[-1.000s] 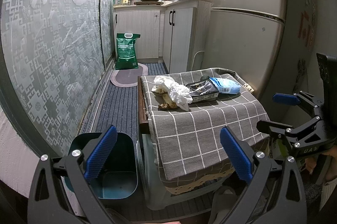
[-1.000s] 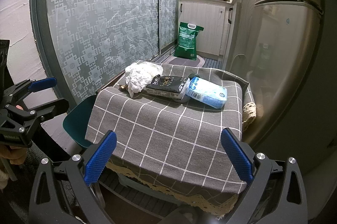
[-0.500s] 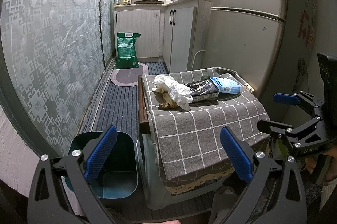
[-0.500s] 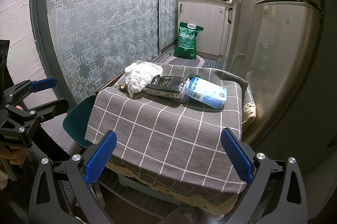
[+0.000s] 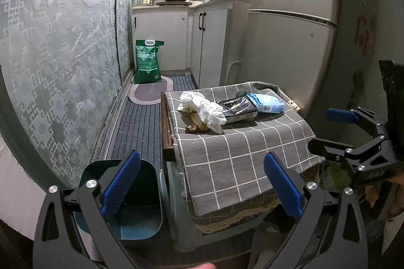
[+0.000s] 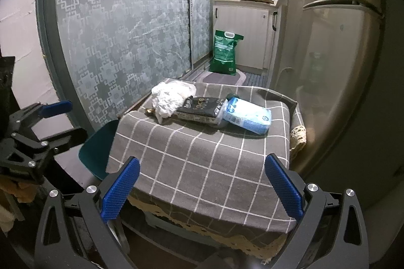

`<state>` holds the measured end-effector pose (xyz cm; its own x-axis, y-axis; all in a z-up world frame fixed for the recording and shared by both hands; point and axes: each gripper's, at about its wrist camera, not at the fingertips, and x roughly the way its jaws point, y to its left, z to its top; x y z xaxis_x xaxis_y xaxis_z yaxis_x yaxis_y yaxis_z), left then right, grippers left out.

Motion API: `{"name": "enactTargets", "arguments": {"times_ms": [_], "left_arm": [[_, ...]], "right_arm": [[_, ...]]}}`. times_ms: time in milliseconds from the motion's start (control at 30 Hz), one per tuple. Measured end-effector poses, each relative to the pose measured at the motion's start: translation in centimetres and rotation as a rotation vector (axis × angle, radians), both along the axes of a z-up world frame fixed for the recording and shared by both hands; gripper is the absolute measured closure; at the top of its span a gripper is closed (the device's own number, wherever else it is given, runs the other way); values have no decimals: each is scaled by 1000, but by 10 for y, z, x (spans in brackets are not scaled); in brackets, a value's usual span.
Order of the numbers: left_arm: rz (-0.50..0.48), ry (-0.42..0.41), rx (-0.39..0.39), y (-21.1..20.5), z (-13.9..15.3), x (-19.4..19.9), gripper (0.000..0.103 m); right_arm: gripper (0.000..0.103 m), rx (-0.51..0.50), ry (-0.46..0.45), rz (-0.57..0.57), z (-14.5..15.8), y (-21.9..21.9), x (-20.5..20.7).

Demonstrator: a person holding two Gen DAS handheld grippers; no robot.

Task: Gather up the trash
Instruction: 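Grasp the white crumpled tissue with the left gripper while the right gripper grasps the blue-white wipe pack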

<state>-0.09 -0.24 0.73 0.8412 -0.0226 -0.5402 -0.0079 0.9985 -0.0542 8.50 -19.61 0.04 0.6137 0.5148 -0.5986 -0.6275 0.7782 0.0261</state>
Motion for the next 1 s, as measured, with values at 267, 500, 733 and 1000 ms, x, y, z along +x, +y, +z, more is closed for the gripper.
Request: {"name": "enactTargets", "arguments": {"times_ms": [267, 500, 733, 1000], "left_arm": [[-20, -18, -33, 7, 18, 11, 16], [-45, 57, -58, 14, 25, 47, 46], [-69, 154, -68, 20, 16, 92, 54], [-100, 267, -68, 13, -7, 137, 57]], "right_arm": [[8, 21, 2, 46, 21, 5, 0], [17, 61, 62, 34, 22, -1, 22], [22, 35, 81, 43, 28, -1, 54], [31, 19, 116, 42, 19, 1, 91]]}}
